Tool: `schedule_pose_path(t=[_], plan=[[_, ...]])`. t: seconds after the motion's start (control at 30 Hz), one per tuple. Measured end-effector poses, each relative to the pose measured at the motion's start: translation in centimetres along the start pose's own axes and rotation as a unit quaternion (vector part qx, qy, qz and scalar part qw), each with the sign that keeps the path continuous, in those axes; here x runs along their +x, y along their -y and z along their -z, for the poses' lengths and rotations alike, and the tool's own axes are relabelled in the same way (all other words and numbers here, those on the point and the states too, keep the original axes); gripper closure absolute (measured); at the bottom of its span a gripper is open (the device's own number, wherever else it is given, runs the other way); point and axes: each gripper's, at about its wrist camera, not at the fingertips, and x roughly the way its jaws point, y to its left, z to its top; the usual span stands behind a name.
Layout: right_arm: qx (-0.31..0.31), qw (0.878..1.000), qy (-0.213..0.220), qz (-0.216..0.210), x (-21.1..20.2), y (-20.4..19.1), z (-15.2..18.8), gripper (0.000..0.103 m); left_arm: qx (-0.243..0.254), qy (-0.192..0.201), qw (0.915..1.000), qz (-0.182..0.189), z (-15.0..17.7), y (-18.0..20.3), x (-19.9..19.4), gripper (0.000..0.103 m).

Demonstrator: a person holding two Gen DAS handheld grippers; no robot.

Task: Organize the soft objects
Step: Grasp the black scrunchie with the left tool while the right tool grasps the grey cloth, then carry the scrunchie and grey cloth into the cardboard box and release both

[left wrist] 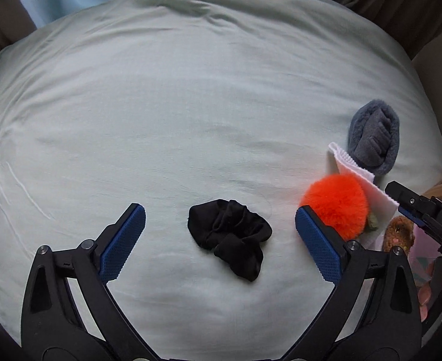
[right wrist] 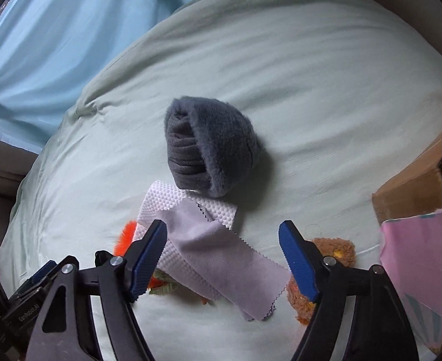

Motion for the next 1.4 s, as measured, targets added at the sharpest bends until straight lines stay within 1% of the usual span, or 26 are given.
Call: schedule_pose_path(t=[0.07,0.1,0.2,0.23,0.27,0.3,0.33,0.37,0.4,0.47,0.5,0.53,0.57,0.63,0.73,0.93,1.17,1.27,1.4], plan=[[0.005,1.0,-0.007,-0.007,1.0,0.1,0.3,0.033,0.0,-0.006,1.0,-0.002,0.2,0.1,1.3,0.009],[0.006,1.0,-0.011,-0.009,1.4,0.1,0.4,0.035,-0.002,-0.01,0.9999,-0.003,0.2,0.1,1.9,0.01],[0.013,0.999,-0.024,-0.017,2.7,0.1,0.9,0.045,-0.008,-0.022,0.9997,-0.004,0.5,0.1,3.5,0.016],[0.016,0.999,-0.027,-0.019,3.0,0.1,1.1,0.05,-0.008,-0.026,0.9996,-0.004,0.7,0.2,4.0,0.02],[0.016,0.999,-0.028,-0.02,3.1,0.0,1.3,0.052,-0.006,-0.03,0.9995,-0.005,0.8,0.2,4.5,0.027],[0.015,0.999,-0.028,-0.02,3.2,-0.1,1.5,0.058,-0.004,-0.035,0.9994,-0.005,0.9,0.4,4.8,0.031],[0.014,0.999,-0.027,-0.021,3.1,-0.2,1.6,0.064,0.0,-0.04,0.9992,-0.006,1.1,0.5,5.1,0.038],[0.014,0.999,-0.026,-0.021,3.1,-0.3,1.8,0.068,0.007,-0.041,0.999,-0.015,1.3,0.9,5.3,0.039],[0.015,0.999,-0.026,-0.019,3.1,-0.4,1.9,0.069,0.014,-0.036,0.9991,-0.019,1.4,1.1,5.3,0.041],[0.019,0.999,-0.021,-0.016,2.9,-0.3,2.1,0.074,0.023,-0.032,0.9991,-0.016,1.5,1.3,5.2,0.058],[0.02,0.999,-0.021,-0.014,2.9,-0.1,2.1,0.078,0.026,-0.03,0.9991,-0.017,1.4,1.3,5.1,0.062],[0.021,0.999,-0.022,-0.013,3.0,-0.1,2.1,0.082,0.028,-0.028,0.9991,-0.015,1.4,1.3,5.0,0.072],[0.023,0.999,-0.022,-0.011,3.0,0.1,2.1,0.084,0.029,-0.027,0.9992,-0.012,1.3,1.4,5.0,0.078],[0.028,0.999,-0.021,-0.011,3.1,0.2,2.0,0.089,0.031,-0.025,0.9992,-0.009,1.1,1.4,4.8,0.083],[0.03,0.999,-0.014,-0.01,2.5,0.5,1.9,0.09,0.03,-0.022,0.9993,-0.008,0.9,1.2,4.3,0.086],[0.027,1.0,0.005,-0.012,1.1,0.1,1.6,0.09,0.015,-0.007,0.9999,0.001,0.5,0.2,2.2,0.086],[0.023,0.999,0.026,-0.018,-1.1,-0.9,1.6,0.09,0.013,0.015,0.9998,0.004,0.6,0.7,-1.5,0.086],[0.021,0.999,0.037,-0.02,-2.5,-1.0,1.8,0.09,0.012,0.024,0.9996,0.006,0.9,0.7,-3.0,0.086],[0.017,0.998,0.051,-0.026,-4.7,-1.3,2.2,0.09,0.007,0.039,0.9992,0.009,1.5,0.7,-6.0,0.086]])
